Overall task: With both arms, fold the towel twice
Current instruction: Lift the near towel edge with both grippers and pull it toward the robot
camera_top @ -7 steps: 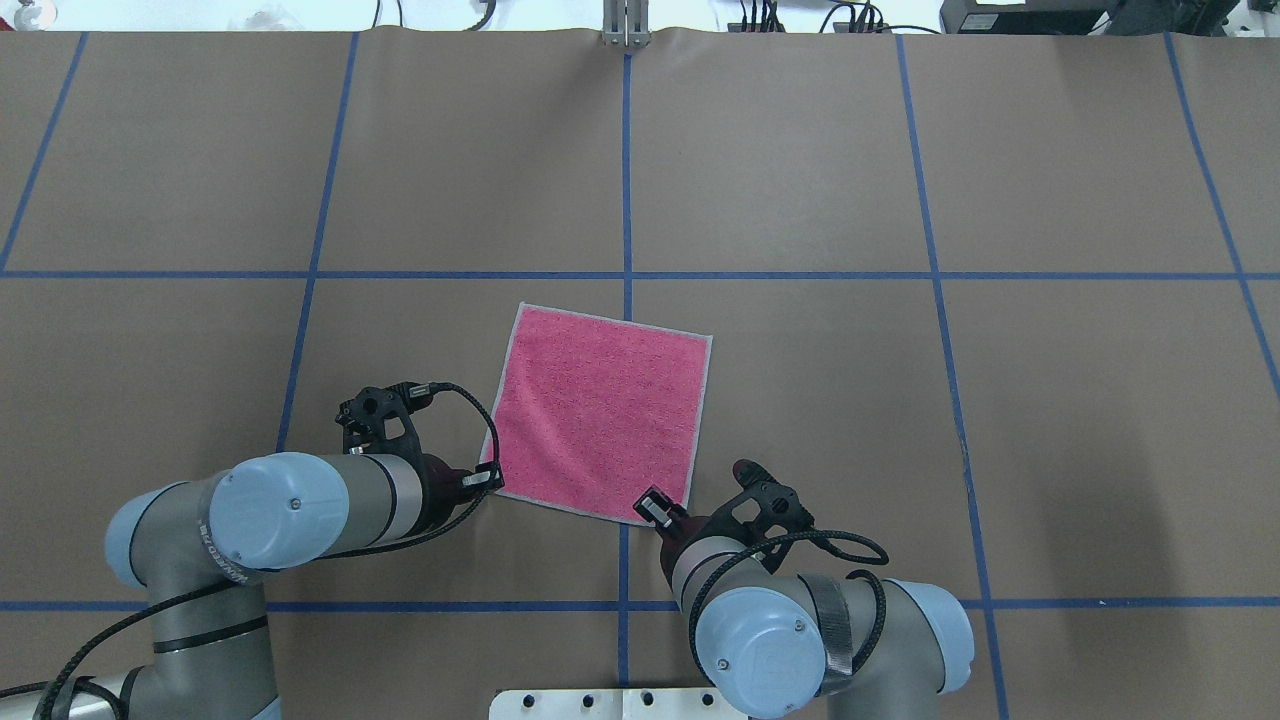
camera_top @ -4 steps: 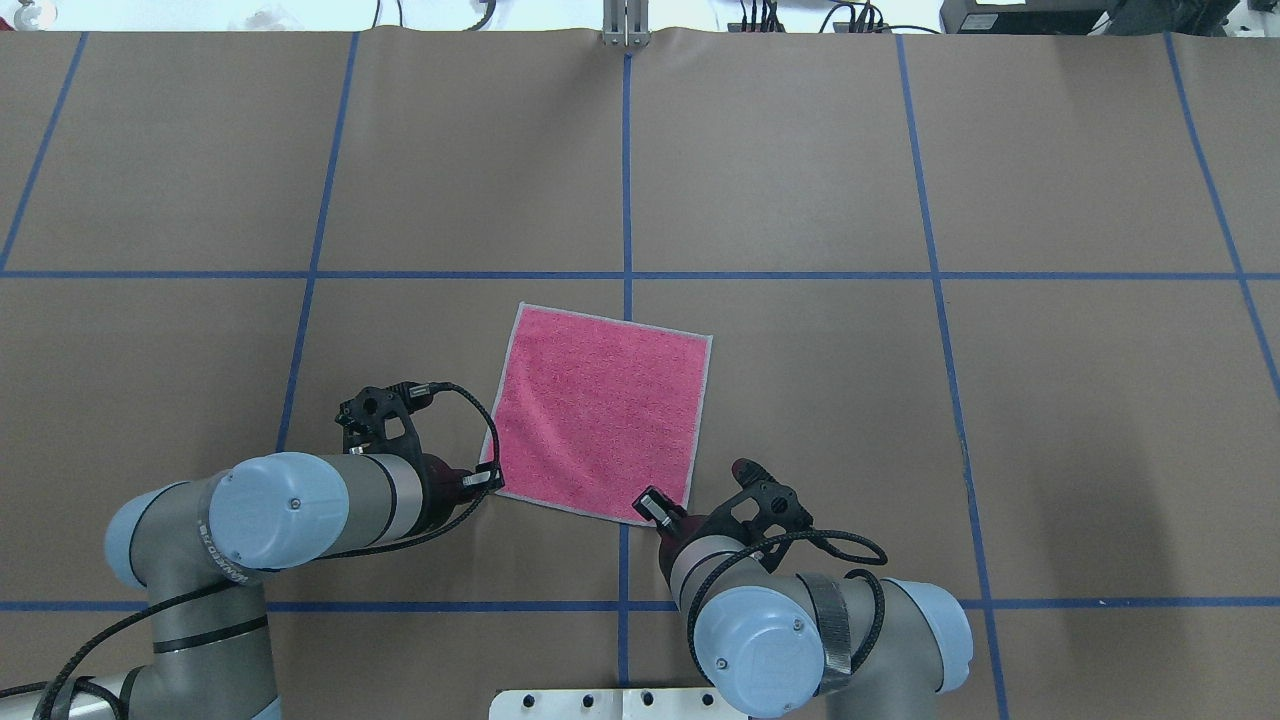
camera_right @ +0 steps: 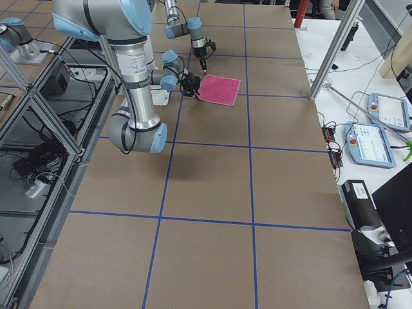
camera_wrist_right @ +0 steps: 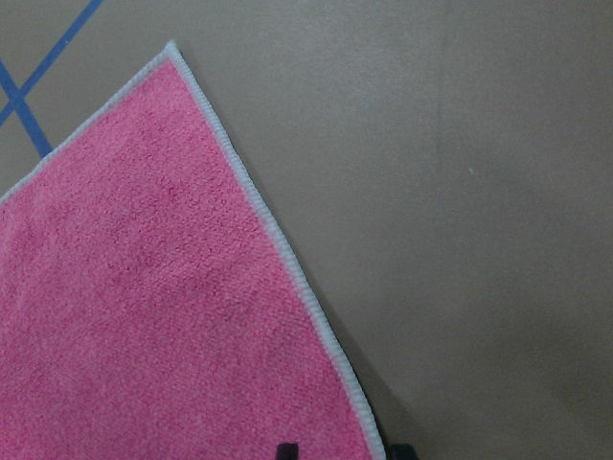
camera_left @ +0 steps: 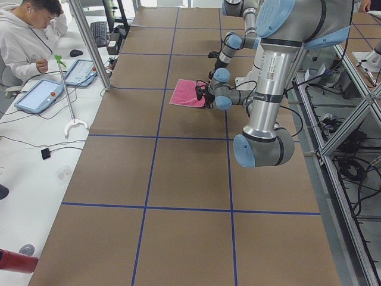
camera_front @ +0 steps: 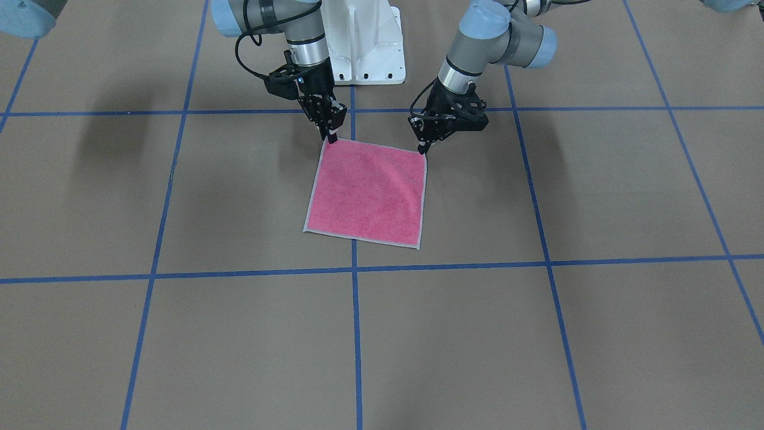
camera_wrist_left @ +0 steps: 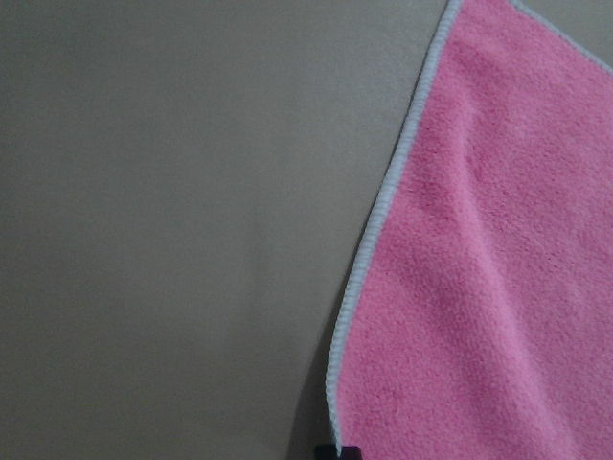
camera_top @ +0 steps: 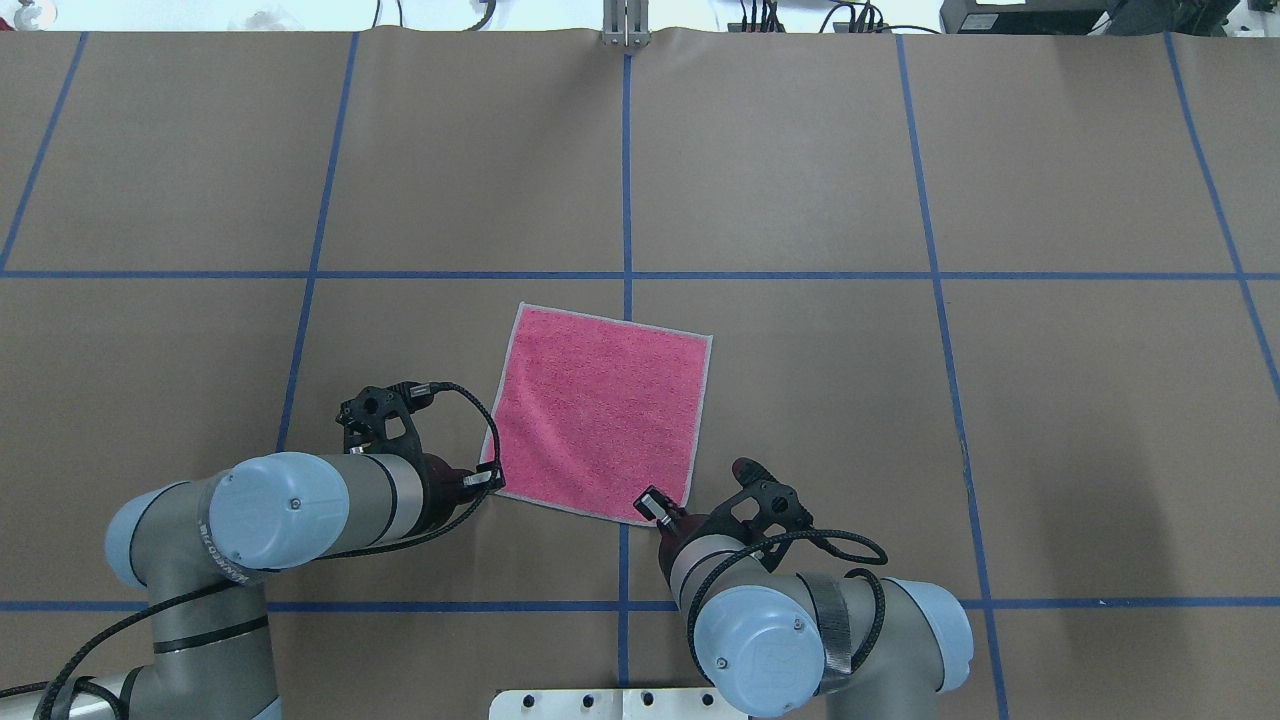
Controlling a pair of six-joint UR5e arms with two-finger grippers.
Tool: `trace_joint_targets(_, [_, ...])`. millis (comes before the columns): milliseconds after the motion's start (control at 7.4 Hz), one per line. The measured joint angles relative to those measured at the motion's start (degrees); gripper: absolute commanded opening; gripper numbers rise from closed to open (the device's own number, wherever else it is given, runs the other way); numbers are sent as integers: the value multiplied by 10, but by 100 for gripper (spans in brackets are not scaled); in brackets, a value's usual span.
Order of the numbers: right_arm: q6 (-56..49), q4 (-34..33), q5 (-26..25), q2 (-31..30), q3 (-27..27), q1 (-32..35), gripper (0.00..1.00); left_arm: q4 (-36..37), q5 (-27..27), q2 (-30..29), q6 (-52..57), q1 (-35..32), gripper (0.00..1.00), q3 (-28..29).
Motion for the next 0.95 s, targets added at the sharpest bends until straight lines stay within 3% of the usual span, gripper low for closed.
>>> trace_joint_targets(405, [-1,0,-1,-8,18,7,0,1,-1,-3,0,0,0,-8])
trace_joint_targets(946, [-11,-1,4,-67,115,23,0,6,-13,4,0,-1,0,-57])
